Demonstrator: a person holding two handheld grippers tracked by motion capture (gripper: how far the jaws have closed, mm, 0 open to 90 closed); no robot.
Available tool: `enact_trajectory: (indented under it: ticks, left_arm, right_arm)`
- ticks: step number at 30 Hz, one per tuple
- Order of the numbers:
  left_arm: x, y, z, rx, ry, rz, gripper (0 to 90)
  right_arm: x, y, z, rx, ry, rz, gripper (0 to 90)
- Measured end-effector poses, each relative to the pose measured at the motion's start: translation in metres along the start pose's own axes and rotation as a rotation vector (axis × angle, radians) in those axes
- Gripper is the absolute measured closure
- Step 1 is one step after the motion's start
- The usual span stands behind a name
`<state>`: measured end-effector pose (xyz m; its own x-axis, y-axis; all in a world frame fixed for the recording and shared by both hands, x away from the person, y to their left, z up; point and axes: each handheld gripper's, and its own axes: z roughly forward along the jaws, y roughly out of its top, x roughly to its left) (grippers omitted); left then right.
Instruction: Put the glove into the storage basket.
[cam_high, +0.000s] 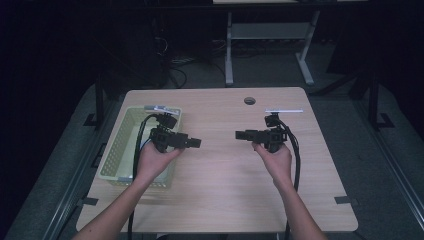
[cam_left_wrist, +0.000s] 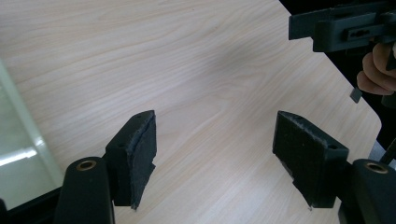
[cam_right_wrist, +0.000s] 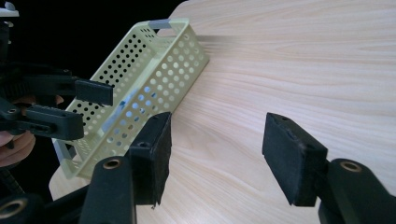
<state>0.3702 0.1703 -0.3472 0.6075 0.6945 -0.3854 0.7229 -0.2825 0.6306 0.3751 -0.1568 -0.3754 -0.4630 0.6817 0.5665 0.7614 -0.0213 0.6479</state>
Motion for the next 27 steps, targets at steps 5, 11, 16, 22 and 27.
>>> enact_trajectory:
  ticks: [5, 11, 16, 22, 27]
  left_arm:
    - [-0.006, 0.000, 0.005, -0.008, -0.020, -0.002, 29.1]
    - [-0.013, -0.001, 0.012, -0.008, -0.041, 0.008, 28.4]
    - [-0.021, -0.002, 0.018, -0.003, -0.057, 0.022, 27.7]
    - [-0.029, -0.005, 0.025, 0.000, -0.065, 0.035, 26.8]
    - [-0.034, -0.008, 0.030, 0.005, -0.074, 0.045, 26.0]
  right_arm:
    - [-0.010, -0.004, -0.010, -0.009, -0.016, 0.007, 41.2]
    - [-0.023, -0.012, -0.022, -0.011, -0.038, 0.028, 40.2]
    - [-0.033, -0.018, -0.030, -0.017, -0.047, 0.047, 39.8]
    - [-0.043, -0.024, -0.039, -0.021, -0.065, 0.067, 39.0]
    - [-0.049, -0.029, -0.045, -0.024, -0.071, 0.070, 39.0]
